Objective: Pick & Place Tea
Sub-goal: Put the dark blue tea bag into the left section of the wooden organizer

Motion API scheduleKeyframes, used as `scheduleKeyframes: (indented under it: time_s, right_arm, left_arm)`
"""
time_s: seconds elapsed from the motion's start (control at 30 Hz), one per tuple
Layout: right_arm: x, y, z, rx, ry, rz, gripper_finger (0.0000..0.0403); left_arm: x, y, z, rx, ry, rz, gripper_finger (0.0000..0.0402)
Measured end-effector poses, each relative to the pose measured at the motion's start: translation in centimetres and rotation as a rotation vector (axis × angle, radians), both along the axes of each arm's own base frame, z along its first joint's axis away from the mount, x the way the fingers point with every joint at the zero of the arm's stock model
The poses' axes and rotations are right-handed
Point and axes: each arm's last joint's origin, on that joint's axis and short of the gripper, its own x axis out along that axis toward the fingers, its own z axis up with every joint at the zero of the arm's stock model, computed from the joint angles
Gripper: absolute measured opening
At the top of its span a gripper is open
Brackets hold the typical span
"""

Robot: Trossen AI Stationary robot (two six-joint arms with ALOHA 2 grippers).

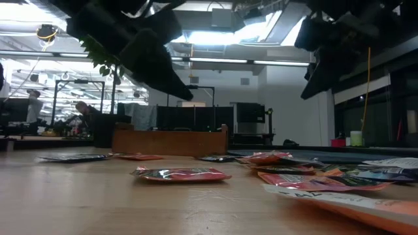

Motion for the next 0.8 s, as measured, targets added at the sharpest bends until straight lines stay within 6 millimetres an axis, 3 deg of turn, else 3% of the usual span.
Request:
scheduleKeyframes:
  time_s: [0.3, 0.57, 0.8]
  right_arm:
    - [1.0, 0.3, -2.0, 0.096, 0.086, 0.043, 0.0170]
    - [1.7, 0.4, -3.9, 0.223, 0.189, -0.010, 0.0251]
    - [2.8, 0.6, -6.2, 0.183, 0.245, 0.025, 0.0275]
  left_arm:
    - [2.1, -1.0, -0.5, 0.011, 0.005, -0.036, 0.0003]
    - [2.3, -1.2, -1.2, -0.006, 0.027, -0.049, 0.0003]
    - [2.1, -2.3, -1.2, 0.054, 0.034, -0.072, 0.0003]
